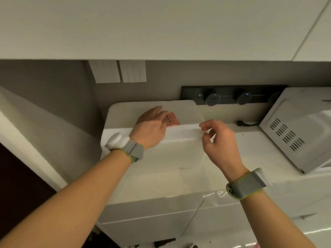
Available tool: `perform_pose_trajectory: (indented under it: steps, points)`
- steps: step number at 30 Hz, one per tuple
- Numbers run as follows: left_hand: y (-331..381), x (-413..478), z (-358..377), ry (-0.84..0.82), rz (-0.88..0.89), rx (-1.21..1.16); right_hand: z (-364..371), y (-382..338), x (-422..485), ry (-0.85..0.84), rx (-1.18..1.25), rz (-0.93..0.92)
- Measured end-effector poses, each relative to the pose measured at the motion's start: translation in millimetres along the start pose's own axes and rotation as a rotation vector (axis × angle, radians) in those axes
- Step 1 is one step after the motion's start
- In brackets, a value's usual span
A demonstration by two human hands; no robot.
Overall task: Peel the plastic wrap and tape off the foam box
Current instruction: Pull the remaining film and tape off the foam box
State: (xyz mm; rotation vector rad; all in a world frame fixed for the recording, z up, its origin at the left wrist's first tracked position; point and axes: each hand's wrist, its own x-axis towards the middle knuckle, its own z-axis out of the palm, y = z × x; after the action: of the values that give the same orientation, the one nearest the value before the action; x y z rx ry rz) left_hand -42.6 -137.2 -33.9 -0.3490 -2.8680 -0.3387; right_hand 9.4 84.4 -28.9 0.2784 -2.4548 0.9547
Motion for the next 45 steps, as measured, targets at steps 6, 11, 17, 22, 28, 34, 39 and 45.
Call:
perform_pose_trajectory:
  steps: [6,11,17,22,28,34,39,45]
  points:
    - [4,-15,13,0.079,0.043,0.103,1,15,-5,-0.095,-0.045,-0.043]
    - [12,-30,12,0.147,0.058,0.165,10,19,-15,-0.135,-0.168,-0.073]
    - [19,-43,9,0.125,0.054,0.21,18,26,-38,-0.035,-0.175,-0.119]
    - [25,-48,8,0.121,0.042,0.224,23,33,-50,0.048,-0.088,-0.155]
    - [27,-51,8,0.145,0.053,0.23,26,37,-57,0.115,0.007,-0.179]
    - [27,-50,8,0.142,0.056,0.224,30,52,-63,0.074,-0.086,-0.262]
    - [22,-42,10,0.154,0.048,0.201,43,62,-57,0.042,-0.226,-0.27]
    - [16,-33,13,0.164,0.046,0.164,53,64,-41,0.105,-0.262,-0.301]
